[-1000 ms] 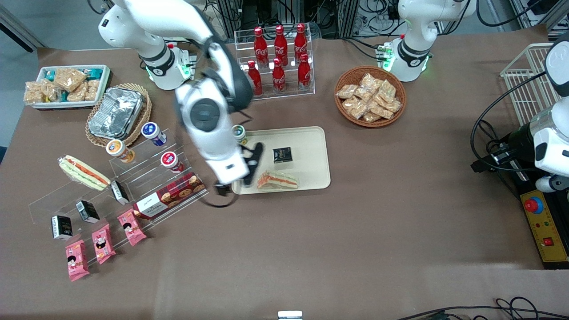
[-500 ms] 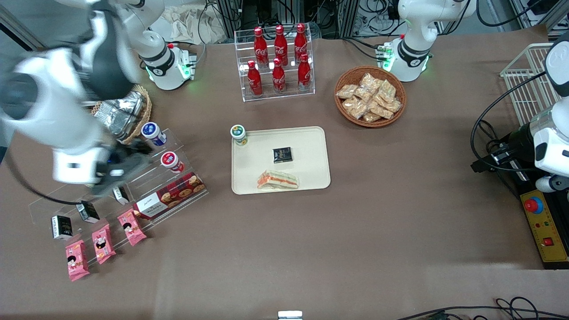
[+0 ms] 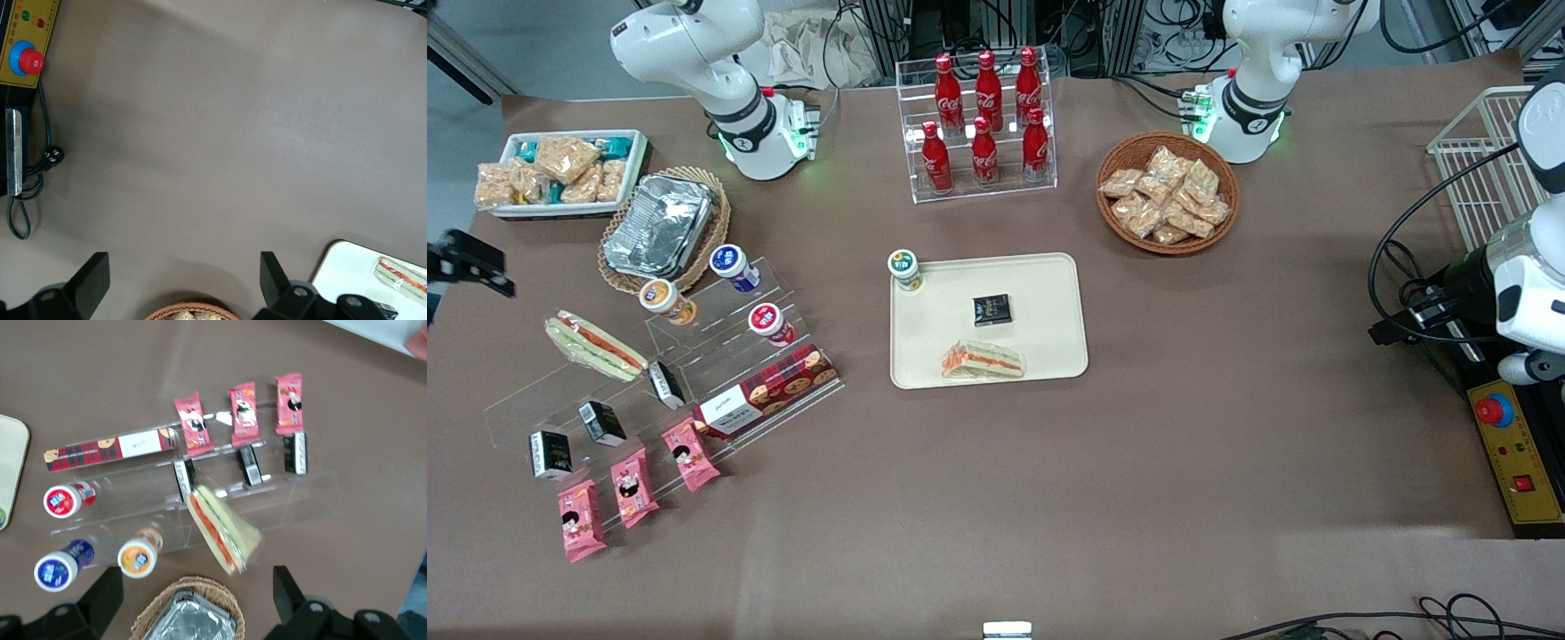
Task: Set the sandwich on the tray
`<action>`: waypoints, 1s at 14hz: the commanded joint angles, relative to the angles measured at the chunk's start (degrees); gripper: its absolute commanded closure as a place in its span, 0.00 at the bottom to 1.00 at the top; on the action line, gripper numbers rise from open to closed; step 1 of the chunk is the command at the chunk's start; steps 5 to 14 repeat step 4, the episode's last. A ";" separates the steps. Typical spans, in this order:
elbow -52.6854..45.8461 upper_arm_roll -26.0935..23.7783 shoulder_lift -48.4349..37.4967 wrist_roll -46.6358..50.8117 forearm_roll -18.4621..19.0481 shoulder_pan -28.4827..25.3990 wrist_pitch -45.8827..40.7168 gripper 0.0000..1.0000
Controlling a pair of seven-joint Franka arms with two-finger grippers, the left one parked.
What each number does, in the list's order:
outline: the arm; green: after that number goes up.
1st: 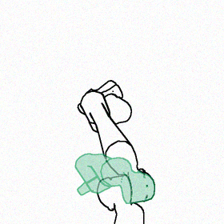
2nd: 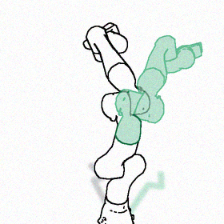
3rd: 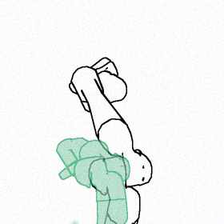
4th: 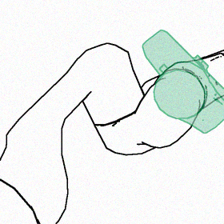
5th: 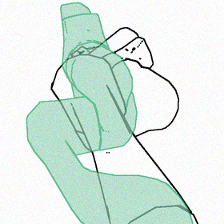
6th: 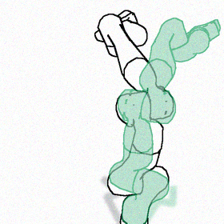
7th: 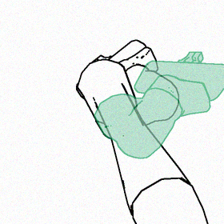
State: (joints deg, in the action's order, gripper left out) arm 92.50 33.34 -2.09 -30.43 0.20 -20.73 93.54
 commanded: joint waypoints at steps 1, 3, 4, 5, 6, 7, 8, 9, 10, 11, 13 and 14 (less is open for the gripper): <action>1.99 -7.83 -3.10 2.30 2.70 8.31 -1.69 0.00; 1.99 -9.43 -3.89 2.91 2.88 11.23 -2.66 0.00; 1.99 -9.43 -4.06 2.92 2.79 11.41 -2.92 0.00; 1.99 -9.43 -4.06 2.92 2.79 11.41 -2.92 0.00; 1.99 -9.43 -4.06 2.92 2.79 11.41 -2.92 0.00; 1.99 -9.43 -4.06 2.92 2.79 11.41 -2.92 0.00; 1.99 -9.43 -4.06 2.92 2.79 11.41 -2.92 0.00; 1.99 -9.43 -4.06 2.92 2.79 11.41 -2.92 0.00; 1.99 -9.43 -4.06 2.92 2.79 11.41 -2.92 0.00; 1.99 -9.43 -4.06 2.92 2.79 11.41 -2.92 0.00; 1.99 -9.43 -4.06 2.92 2.79 11.41 -2.92 0.00; 1.99 -9.43 -4.06 2.92 2.79 11.41 -2.92 0.00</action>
